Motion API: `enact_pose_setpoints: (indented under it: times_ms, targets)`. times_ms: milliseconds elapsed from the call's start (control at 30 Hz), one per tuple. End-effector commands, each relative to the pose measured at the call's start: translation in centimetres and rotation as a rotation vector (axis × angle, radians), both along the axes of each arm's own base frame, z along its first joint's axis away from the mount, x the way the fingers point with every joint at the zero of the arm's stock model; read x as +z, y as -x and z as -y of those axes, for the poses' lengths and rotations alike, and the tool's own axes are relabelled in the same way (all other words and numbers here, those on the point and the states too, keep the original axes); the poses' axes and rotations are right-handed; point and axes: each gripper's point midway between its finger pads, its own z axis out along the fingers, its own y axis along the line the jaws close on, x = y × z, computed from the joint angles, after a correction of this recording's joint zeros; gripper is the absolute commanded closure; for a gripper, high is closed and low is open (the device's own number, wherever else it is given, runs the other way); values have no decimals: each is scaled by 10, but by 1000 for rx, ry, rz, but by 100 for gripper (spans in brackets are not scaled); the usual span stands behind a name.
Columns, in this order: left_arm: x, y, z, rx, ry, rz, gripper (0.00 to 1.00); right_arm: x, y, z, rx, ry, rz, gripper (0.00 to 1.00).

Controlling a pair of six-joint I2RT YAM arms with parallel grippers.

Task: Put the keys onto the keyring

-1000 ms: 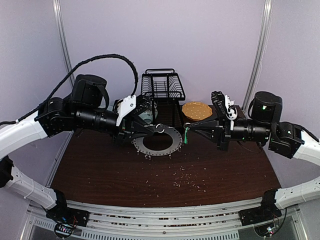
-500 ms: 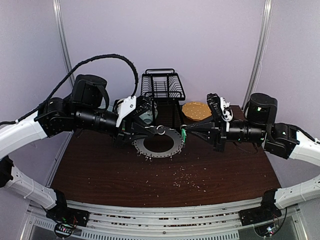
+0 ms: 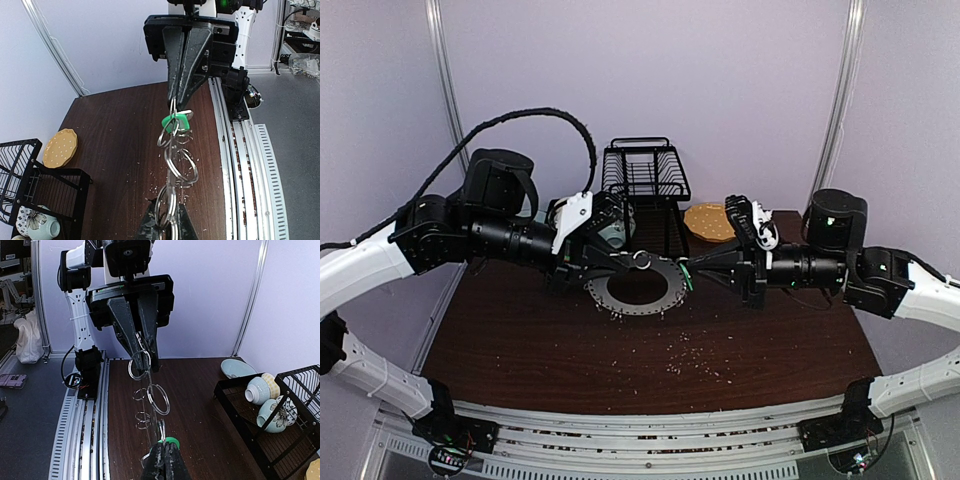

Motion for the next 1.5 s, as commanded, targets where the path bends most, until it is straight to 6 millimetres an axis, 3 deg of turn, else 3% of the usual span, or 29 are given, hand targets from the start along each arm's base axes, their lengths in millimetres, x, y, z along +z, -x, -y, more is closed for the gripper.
enact_pose_setpoints:
  times_ms: [0,367,767,1467]
  targets:
    - [31,1,2,-6,84,48,100,4,6,3,15,-11,20,100]
    - [29,0,2,-2,80,49,100,7,9,10,9,-21,34,100]
    - [31,3,3,-17,87,41,100,-3,5,2,18,10,22,100]
    - [27,4,2,-24,81,36,100,6,3,8,-14,-12,43,100]
